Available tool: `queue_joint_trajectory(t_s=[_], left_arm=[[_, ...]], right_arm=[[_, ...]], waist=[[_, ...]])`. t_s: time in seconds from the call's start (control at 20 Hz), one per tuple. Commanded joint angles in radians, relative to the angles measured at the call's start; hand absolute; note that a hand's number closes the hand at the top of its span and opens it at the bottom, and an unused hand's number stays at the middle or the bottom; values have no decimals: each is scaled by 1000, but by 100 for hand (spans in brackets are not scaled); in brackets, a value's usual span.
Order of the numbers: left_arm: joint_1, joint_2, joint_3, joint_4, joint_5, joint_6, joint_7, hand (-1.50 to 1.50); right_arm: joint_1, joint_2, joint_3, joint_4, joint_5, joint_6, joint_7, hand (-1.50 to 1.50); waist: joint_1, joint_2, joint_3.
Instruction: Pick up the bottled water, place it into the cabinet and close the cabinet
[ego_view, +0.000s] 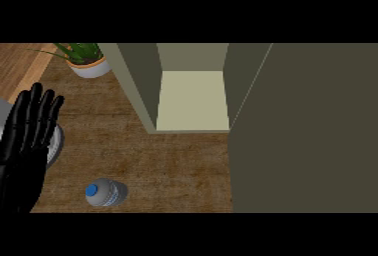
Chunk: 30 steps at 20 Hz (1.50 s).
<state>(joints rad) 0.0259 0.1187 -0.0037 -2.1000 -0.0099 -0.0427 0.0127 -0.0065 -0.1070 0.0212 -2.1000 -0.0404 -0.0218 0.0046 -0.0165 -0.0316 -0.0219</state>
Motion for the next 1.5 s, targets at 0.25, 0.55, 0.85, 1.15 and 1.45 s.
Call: queue_joint_trajectory(t_s=[0.25,0.55,0.85,1.15,1.45], left_arm=[[306,42,-41,-299,88,-151,-67,-150],[479,-45,-87,-353,360,-138,87,-150],[599,-69,-185,-528,327,-117,176,-150],[638,-54,-171,-587,342,-97,208,-150],[725,-32,-175,-596,330,-122,175,-150]], right_arm=[[212,20,79,-164,104,-8,-14,-150],[306,-36,148,-330,-108,129,143,-150],[289,-17,222,-443,-69,73,278,-150],[253,-17,222,-460,-47,41,326,-150],[300,-15,276,-511,-8,23,334,-150]], waist=[[23,26,22],[21,24,21],[27,25,22],[29,26,22],[27,20,23]])
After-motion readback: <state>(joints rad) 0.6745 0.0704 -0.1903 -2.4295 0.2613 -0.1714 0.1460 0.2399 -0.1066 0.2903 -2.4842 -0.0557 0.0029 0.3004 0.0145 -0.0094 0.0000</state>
